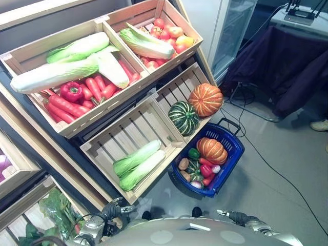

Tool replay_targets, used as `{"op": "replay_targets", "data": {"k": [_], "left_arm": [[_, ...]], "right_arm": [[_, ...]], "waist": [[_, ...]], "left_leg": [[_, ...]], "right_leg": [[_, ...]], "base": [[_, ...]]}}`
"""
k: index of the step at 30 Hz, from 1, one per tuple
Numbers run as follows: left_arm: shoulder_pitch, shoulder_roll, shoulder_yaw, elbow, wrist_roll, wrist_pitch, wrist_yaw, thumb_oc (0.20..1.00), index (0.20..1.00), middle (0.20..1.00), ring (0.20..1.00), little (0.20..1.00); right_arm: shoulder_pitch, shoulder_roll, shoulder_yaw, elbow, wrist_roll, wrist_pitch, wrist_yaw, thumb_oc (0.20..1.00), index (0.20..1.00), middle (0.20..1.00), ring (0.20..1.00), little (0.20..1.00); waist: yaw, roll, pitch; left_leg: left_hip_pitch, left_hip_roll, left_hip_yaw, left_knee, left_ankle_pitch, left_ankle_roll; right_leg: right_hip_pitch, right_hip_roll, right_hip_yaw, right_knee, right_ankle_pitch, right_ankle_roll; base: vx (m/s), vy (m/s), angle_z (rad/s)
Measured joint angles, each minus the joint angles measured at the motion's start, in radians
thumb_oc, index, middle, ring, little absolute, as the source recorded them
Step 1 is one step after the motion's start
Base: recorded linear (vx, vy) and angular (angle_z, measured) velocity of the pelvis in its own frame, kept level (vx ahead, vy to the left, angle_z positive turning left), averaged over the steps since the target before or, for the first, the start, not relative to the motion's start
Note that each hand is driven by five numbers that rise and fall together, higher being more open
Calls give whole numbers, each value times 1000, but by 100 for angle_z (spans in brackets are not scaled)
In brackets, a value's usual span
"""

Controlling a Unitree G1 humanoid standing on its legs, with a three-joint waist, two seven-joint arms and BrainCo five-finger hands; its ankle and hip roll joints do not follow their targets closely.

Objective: Pick up fruits and vegetables into the basket

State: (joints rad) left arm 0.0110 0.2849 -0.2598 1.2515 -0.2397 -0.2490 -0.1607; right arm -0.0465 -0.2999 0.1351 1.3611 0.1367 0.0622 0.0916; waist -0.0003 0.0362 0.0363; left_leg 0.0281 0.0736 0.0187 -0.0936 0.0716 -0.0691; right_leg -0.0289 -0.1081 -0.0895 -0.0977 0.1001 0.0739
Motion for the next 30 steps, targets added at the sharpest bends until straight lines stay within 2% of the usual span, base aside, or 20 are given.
{"op": "replay_targets", "data": {"k": [7, 20, 30], "left_arm": [[-97, -7, -1, -147, -82, -39, 2, 1000, 1000, 1000, 1000, 1000], [-221, -8, -25, -269, -128, -86, 47, 1000, 1000, 1000, 1000, 1000], [-350, 18, -103, -390, -154, -135, 88, 1000, 1000, 1000, 1000, 1000]], "right_arm": [[-69, -4, 2, -5, 18, 0, -24, 1000, 1000, 1000, 1000, 1000], [-204, -19, 39, -36, 83, -1, -47, 1000, 1000, 1000, 1000, 1000], [-318, -43, 39, -70, 163, -1, -89, 1000, 1000, 1000, 1000, 1000]], "waist": [[-2, 26, 125], [1, 25, 311], [9, 30, 438]], "left_leg": [[-82, -3, -8, 5, 23, -8], [-165, -4, -23, 5, 41, -14], [-240, -6, -46, 21, 55, -18]], "right_leg": [[-80, 1, -1, 1, 26, -3], [-155, 11, -7, 5, 34, -7], [-208, 9, -30, 13, 46, -11]], "base": [[-128, -12, 1], [-85, -11, 2], [-108, 5, 9]]}}
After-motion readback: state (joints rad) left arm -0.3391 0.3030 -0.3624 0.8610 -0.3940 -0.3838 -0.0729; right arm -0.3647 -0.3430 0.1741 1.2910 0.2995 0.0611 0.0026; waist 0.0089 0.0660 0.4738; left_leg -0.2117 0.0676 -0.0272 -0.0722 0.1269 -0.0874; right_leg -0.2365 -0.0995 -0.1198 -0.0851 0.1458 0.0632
